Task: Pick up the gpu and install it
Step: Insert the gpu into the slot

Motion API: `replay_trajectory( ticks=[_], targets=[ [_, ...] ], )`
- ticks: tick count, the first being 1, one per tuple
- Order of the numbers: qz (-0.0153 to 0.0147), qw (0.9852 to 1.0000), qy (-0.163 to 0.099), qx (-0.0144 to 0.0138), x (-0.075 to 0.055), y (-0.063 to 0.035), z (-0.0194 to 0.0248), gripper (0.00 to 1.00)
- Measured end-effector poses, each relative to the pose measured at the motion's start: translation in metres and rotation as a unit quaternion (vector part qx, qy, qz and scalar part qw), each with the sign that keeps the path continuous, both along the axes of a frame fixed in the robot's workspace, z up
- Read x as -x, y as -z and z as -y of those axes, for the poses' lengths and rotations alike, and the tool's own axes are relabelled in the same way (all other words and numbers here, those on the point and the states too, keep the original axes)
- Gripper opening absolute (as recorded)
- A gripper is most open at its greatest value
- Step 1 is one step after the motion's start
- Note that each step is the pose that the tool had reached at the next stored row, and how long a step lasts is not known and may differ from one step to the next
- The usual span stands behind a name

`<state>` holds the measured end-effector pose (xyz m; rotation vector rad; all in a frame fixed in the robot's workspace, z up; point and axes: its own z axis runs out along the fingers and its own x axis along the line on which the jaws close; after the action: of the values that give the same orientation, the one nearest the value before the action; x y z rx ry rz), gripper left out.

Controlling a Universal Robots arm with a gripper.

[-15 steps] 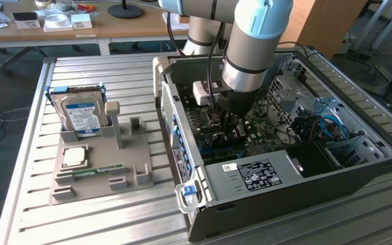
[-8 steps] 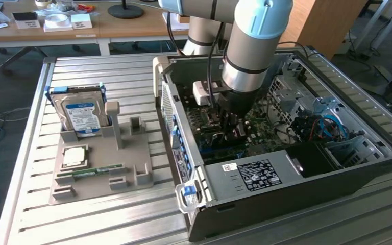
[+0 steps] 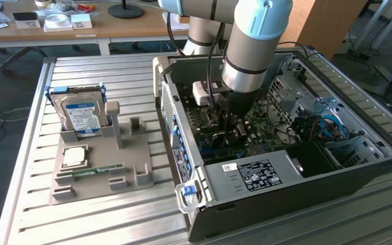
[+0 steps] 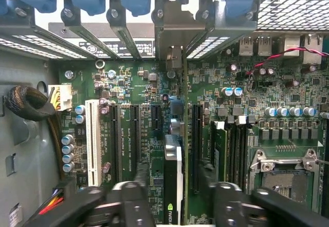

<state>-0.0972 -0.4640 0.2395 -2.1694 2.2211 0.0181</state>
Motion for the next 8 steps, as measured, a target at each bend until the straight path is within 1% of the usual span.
replay_trajectory(
  ticks=[1,2,3,4,8],
  targets=[
    [0.0,1.0,0.0,0.0,0.0,0.0,0.0,0.51],
    [0.0,1.0,0.0,0.0,0.0,0.0,0.0,0.57],
    [0.0,1.0,0.0,0.0,0.0,0.0,0.0,0.57],
    [0.0,1.0,0.0,0.0,0.0,0.0,0.0,0.64],
    [0.0,1.0,0.0,0.0,0.0,0.0,0.0,0.64]
  ],
)
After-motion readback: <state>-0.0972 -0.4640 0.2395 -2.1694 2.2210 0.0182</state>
